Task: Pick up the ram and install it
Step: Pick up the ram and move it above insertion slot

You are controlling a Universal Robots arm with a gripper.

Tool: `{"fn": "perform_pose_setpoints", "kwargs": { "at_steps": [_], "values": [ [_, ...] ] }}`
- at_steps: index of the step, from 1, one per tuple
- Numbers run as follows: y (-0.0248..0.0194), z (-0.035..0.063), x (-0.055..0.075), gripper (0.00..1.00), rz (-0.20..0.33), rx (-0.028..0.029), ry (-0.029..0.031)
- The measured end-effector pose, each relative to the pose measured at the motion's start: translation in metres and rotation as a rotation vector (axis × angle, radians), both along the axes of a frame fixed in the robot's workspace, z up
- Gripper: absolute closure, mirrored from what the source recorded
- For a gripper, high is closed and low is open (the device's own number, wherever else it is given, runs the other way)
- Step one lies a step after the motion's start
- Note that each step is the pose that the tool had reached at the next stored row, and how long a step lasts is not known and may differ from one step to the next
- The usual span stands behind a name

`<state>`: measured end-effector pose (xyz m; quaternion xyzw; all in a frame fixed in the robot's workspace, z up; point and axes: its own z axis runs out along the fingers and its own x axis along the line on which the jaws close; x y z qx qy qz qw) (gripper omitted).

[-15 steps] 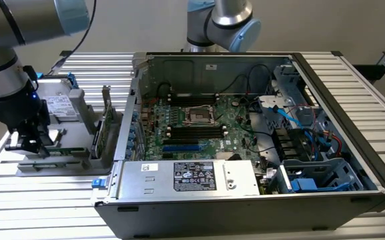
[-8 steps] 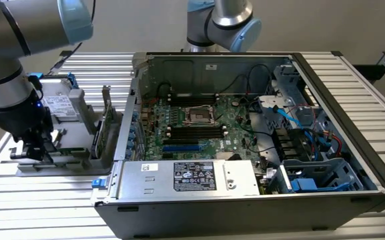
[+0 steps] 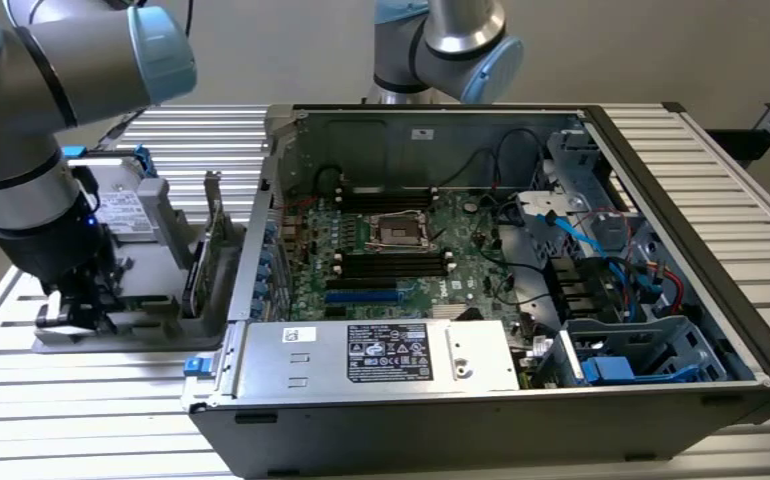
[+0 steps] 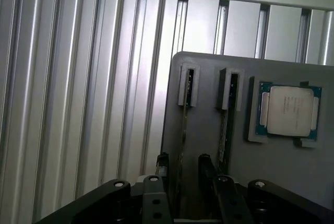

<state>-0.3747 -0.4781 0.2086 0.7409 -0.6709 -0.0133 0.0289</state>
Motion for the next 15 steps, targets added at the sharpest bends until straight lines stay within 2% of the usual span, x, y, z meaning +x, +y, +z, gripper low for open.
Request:
{"fn": "perform_pose_setpoints", "kwargs": {
  "at_steps": [10, 15],
  "values": [
    [-0.0002, -0.0174, 0.0, 0.64, 0.005, -0.0004, -0.0001],
    [-0.0001, -0.0182, 0.0, 0.64, 0.005, -0.0005, -0.0001]
  ]
}}
